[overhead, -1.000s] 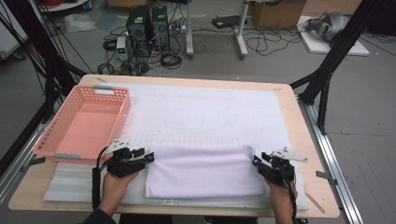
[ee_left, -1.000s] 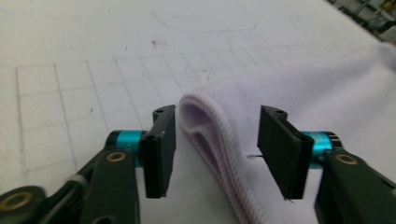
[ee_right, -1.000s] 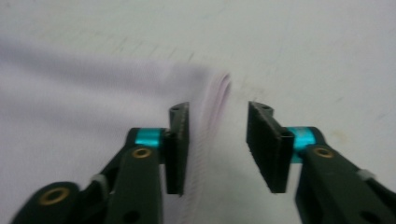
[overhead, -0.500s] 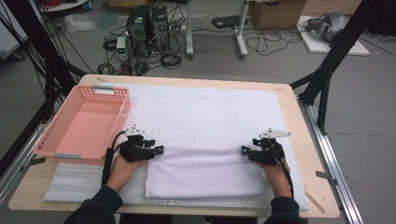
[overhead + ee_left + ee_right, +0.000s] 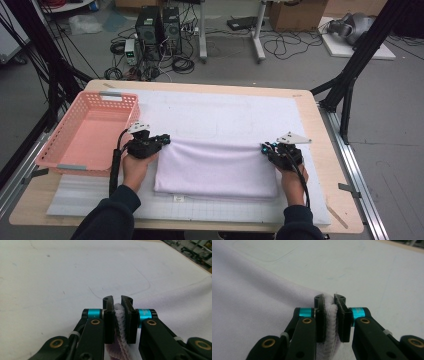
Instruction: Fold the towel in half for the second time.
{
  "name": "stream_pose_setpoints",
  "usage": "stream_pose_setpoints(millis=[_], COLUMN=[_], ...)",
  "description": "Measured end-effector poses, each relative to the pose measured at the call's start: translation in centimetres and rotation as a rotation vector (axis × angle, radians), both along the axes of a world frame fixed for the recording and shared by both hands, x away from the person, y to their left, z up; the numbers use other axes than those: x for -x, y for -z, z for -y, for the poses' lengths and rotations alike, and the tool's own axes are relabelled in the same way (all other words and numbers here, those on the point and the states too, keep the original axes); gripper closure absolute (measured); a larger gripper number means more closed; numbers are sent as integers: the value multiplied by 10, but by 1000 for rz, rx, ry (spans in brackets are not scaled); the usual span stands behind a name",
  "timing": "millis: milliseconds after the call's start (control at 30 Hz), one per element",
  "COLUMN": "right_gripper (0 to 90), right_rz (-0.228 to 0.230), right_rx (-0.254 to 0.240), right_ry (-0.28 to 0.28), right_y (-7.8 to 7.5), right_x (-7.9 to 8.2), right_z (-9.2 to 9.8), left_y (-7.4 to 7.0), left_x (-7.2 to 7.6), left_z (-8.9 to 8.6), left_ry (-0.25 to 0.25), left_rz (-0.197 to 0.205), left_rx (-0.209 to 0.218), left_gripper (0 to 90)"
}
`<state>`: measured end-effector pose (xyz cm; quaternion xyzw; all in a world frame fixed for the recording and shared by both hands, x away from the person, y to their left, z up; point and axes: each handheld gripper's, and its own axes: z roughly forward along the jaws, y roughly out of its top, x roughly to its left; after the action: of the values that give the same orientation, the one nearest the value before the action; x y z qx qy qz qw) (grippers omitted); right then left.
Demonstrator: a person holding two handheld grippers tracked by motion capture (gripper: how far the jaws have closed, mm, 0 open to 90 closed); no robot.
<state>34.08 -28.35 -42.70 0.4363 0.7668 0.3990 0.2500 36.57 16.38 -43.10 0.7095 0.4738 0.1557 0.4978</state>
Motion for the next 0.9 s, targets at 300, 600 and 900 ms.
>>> stream_pose_setpoints(millis=[300,600,900], right_gripper=[584,571,647], right_rz=[-27,-7,-141], right_rx=[53,-56,-17], right_ry=[76,26,-117], right_y=[5,-3,14], right_x=[-15,25,77], right_z=[-12,3,5], left_y=[-1,5,18], left_x=[2,46,79], left_z=[1,7,0], left_ry=[-20,161,197], left_rz=[24,42,-4], left_rx=[-20,-94,-153], left_gripper=[425,588,620])
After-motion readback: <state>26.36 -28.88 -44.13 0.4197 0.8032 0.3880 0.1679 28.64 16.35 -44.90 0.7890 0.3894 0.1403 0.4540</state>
